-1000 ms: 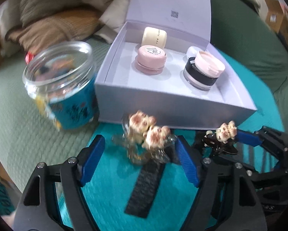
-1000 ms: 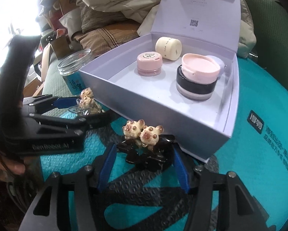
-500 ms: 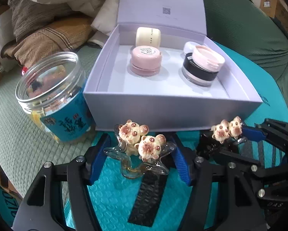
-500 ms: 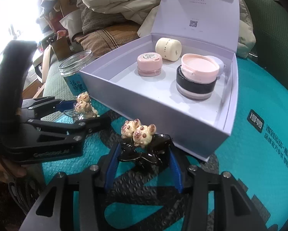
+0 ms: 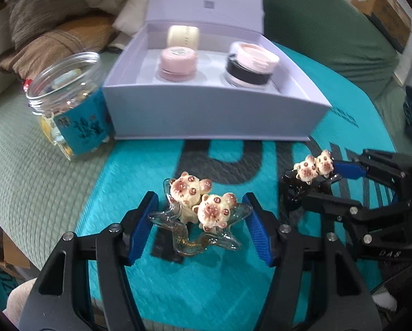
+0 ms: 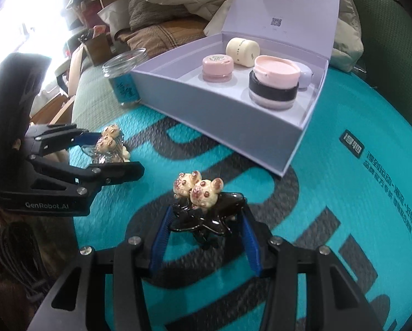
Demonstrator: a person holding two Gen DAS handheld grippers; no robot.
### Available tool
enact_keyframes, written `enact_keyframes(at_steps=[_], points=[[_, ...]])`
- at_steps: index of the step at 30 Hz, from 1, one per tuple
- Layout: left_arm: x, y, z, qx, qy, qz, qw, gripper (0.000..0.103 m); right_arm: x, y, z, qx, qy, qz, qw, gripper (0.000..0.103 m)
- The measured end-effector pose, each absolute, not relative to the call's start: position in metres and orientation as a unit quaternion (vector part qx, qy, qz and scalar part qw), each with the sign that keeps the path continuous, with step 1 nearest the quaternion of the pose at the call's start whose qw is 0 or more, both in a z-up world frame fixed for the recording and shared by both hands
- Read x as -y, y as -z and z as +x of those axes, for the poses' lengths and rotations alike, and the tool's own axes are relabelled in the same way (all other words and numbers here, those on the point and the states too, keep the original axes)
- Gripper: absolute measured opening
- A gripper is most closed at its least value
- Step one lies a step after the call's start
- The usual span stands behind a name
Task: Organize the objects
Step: 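Grasp the clear claw clip with the left tool while the right tool grasps the black clip, then lift both cat clips and carry them over the white box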
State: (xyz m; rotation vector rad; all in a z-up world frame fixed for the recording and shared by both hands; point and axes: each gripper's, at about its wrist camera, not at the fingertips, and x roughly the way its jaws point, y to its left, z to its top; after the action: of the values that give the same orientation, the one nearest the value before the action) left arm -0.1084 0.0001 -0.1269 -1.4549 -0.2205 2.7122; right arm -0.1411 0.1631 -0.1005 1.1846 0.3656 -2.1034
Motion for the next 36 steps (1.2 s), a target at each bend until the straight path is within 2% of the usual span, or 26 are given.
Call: enact_keyframes(at_steps=[5,8,11,16,19,21,24,26,28,36], points=[[-0.011,0.126,-0.103,0.066,-0.874,-0.479,0.049,0.062,-0.166,0.101,-0.137,-0.138,0.812,0.453,0.34,0.049],[-0.011,0.125,-0.1,0.069,-0.875,-0.477,0.052,0.062,-0.163,0.102,-0.137,-0.14,0.813,0.452,0.34,0.054],[-0.01,0.125,-0.1,0.07,-0.876,-0.475,0.051,0.062,-0.159,0.104,-0.137,-0.145,0.813,0.452,0.337,0.062],[-0.012,0.126,-0.101,0.052,-0.878,-0.473,0.041,0.069,-0.159,0.107,-0.139,-0.138,0.819,0.446,0.334,0.063],[-0.014,0.129,-0.102,0.035,-0.881,-0.471,0.04,0.07,-0.16,0.109,-0.139,-0.141,0.82,0.446,0.33,0.062],[-0.014,0.129,-0.102,0.027,-0.881,-0.471,0.039,0.07,-0.16,0.11,-0.14,-0.14,0.819,0.449,0.331,0.055],[-0.013,0.129,-0.106,0.029,-0.882,-0.469,0.04,0.069,-0.164,0.108,-0.141,-0.128,0.819,0.451,0.332,0.055],[-0.012,0.129,-0.106,0.032,-0.882,-0.469,0.042,0.067,-0.166,0.106,-0.143,-0.123,0.819,0.45,0.333,0.055],[-0.011,0.128,-0.107,0.034,-0.882,-0.468,0.044,0.056,-0.167,0.103,-0.144,-0.12,0.82,0.45,0.334,0.055],[-0.014,0.12,-0.109,0.044,-0.878,-0.474,0.057,0.056,-0.161,0.086,-0.146,-0.118,0.824,0.44,0.338,0.055]])
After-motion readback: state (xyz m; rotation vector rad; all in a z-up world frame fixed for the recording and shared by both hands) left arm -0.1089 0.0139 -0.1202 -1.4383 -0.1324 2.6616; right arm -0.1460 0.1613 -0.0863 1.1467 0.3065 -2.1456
